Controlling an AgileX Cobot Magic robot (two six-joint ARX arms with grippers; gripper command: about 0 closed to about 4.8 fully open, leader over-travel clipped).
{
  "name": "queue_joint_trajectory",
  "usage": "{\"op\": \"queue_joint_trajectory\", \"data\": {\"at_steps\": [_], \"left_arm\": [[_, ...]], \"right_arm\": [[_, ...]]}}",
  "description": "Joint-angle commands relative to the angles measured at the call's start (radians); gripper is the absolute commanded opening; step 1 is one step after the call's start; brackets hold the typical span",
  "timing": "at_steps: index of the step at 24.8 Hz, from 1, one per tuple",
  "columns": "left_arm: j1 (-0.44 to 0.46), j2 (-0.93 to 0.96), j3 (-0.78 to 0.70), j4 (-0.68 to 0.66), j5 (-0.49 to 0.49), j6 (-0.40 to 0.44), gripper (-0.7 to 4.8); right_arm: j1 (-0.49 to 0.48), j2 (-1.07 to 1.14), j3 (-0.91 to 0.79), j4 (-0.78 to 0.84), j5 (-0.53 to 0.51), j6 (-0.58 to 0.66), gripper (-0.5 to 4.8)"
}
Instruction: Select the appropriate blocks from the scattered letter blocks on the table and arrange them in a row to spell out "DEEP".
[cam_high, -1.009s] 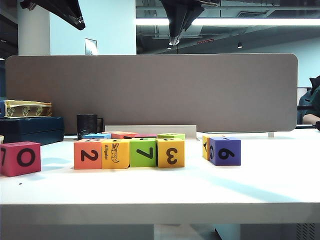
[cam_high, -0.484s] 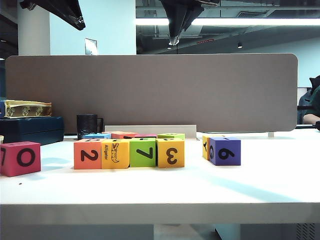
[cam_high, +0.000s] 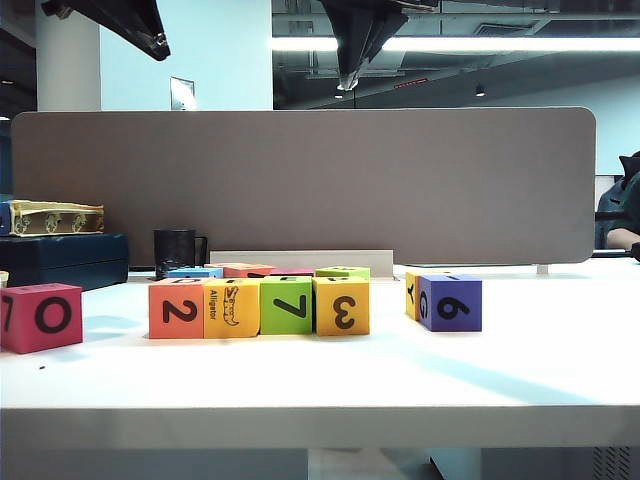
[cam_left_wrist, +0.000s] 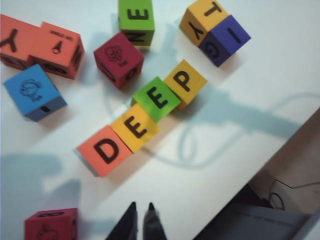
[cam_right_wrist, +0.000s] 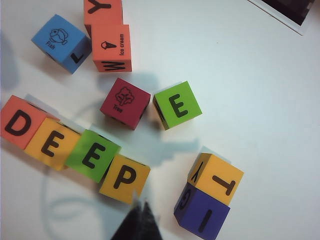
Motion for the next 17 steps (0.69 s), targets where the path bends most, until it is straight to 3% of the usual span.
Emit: {"op": "queue_joint_trajectory", "data": {"at_steps": [1, 3, 7, 10, 17], "left_arm": [[0.002, -0.074, -0.054, 0.158, -0.015, 0.014, 0.19], [0.002, -0.140, -0.168, 0.325, -0.015, 0.009, 0.20], [0.002, -0.229, -0.368, 0.520, -0.031, 0.008, 0.20], [0.003, -0.346, -0.634, 0.740, -0.116, -0.018, 0.20], [0.055, -0.528, -0.968, 1.024, -0.146, -0.074, 0.21]], "right_arm": [[0.002, -0.005, 0.004, 0.014, 0.002, 0.001, -0.01], [0.002, -0.005, 0.004, 0.014, 0.002, 0.001, -0.01], [0.002, -0.005, 0.003, 0.014, 0.002, 0.001, -0.01], [0.002, -0.005, 0.003, 0.014, 0.002, 0.001, -0.01], [0.002, -0.005, 0.003, 0.014, 0.002, 0.001, -0.01]]}}
